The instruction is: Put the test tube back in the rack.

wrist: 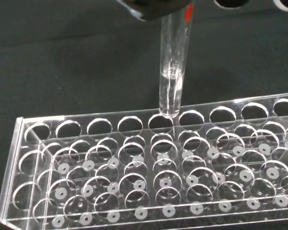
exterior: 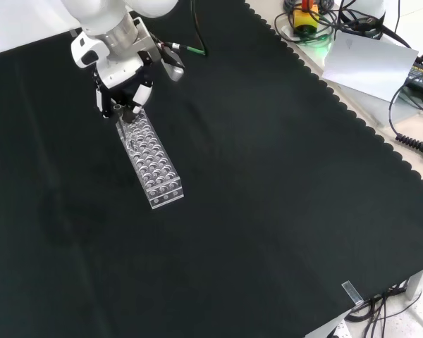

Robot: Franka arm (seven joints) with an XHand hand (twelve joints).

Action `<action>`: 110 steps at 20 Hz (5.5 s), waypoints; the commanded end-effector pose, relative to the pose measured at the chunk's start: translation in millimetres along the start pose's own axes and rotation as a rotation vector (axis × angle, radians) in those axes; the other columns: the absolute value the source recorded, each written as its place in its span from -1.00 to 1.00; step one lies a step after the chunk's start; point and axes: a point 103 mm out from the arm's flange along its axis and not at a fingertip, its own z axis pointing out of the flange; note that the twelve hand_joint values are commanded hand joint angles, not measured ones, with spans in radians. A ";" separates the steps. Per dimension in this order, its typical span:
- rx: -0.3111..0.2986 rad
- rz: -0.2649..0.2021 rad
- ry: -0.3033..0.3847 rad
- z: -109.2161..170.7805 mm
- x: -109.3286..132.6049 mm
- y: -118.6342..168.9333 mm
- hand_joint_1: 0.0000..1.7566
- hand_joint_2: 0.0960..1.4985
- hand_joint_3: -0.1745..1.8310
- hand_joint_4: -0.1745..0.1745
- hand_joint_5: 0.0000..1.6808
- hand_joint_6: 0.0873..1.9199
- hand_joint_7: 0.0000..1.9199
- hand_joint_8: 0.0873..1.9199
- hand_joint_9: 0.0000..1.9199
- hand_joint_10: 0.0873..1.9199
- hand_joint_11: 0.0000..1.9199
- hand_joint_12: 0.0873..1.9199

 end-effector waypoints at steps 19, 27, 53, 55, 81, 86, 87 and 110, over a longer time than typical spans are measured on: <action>0.017 -0.015 0.013 -9.1 0.8 -11.5 0.40 0.35 -1.00 -1.00 0.66 -0.76 0.82 -0.66 0.75 -0.52 0.27 -0.15; 0.024 -0.024 0.000 -3.4 7.4 -10.0 0.40 0.35 -1.00 -1.00 0.66 -0.76 0.82 -0.65 0.75 -0.52 0.27 -0.15; 0.068 -0.029 -0.012 16.5 8.3 -3.2 0.40 0.35 -1.00 -1.00 0.66 -0.76 0.82 -0.65 0.75 -0.52 0.27 -0.15; 0.071 -0.027 -0.013 17.6 8.6 -2.5 0.40 0.35 -1.00 -1.00 0.66 -0.76 0.82 -0.65 0.75 -0.52 0.27 -0.15; 0.121 -0.032 -0.022 41.5 5.6 11.8 0.40 0.35 -1.00 -1.00 0.66 -0.77 0.81 -0.64 0.75 -0.51 0.27 -0.15; 0.132 -0.033 -0.014 54.9 6.0 12.1 0.40 0.35 -1.00 -1.00 0.66 -0.77 0.81 -0.64 0.75 -0.51 0.27 -0.15; 0.135 -0.035 -0.013 57.0 6.7 12.2 0.40 0.35 -1.00 -1.00 0.66 -0.77 0.81 -0.64 0.75 -0.51 0.27 -0.15; 0.258 -0.048 0.085 60.4 3.0 11.7 0.27 0.32 -1.00 -0.71 0.04 -0.35 0.07 -0.22 0.20 -0.25 -0.31 0.43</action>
